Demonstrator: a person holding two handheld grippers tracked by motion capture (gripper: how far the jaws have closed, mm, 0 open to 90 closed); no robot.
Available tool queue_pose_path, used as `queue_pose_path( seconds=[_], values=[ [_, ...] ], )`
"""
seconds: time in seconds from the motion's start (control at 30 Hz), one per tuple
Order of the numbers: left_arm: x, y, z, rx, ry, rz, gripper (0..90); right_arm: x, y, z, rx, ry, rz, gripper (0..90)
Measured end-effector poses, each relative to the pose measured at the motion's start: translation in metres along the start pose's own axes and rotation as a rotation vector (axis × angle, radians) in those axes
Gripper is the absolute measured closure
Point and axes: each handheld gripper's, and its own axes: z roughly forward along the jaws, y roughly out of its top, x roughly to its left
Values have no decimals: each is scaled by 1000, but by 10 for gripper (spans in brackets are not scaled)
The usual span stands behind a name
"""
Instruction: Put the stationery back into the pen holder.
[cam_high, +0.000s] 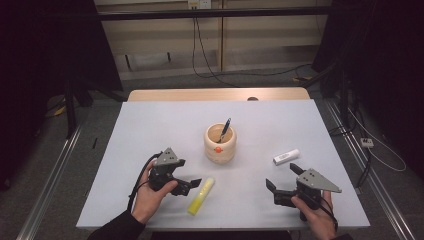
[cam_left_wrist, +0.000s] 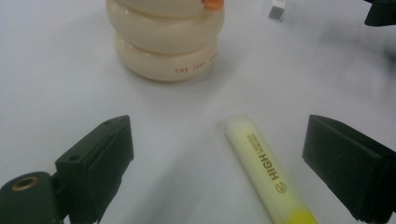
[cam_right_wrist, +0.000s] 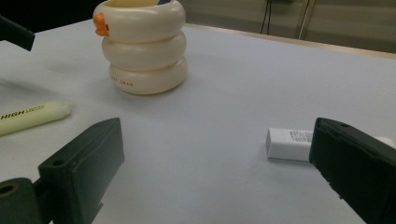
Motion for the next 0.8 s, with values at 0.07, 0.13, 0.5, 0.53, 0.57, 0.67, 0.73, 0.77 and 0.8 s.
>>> queue_pose_path(
  seconds=[0.07, 0.13, 0.5, 0.53, 0.57, 0.67, 0.73, 0.77, 0.8],
  values=[
    [-2, -5, 0, 7, 3, 0, 86, 0, 0, 0, -1, 3, -2, 30],
    [-4, -7, 0, 19, 6, -3, 87, 0, 0, -1, -2, 4, -4, 30],
    [-19, -8, -12, 25, -16, 14, 225, 0, 0, -1, -1, 2, -4, 30],
    [-20, -8, -13, 30, -30, 9, 272, 0, 0, -1, -1, 2, -5, 30],
    [-22, -8, -13, 42, -37, 12, 325, 0, 0, 0, 0, 2, -5, 30],
    [-26, -7, -13, 66, -67, 9, 495, 0, 0, 0, 1, 3, -2, 30],
    [-30, -8, -12, 72, -89, 11, 566, -1, 0, -1, 0, 2, -2, 30],
    [-32, -8, -12, 79, -102, 20, 628, -1, 0, -1, -1, 2, -1, 30],
    [-34, -8, -12, 89, -117, 34, 721, -1, 0, -1, 0, 2, -2, 30]
  ],
)
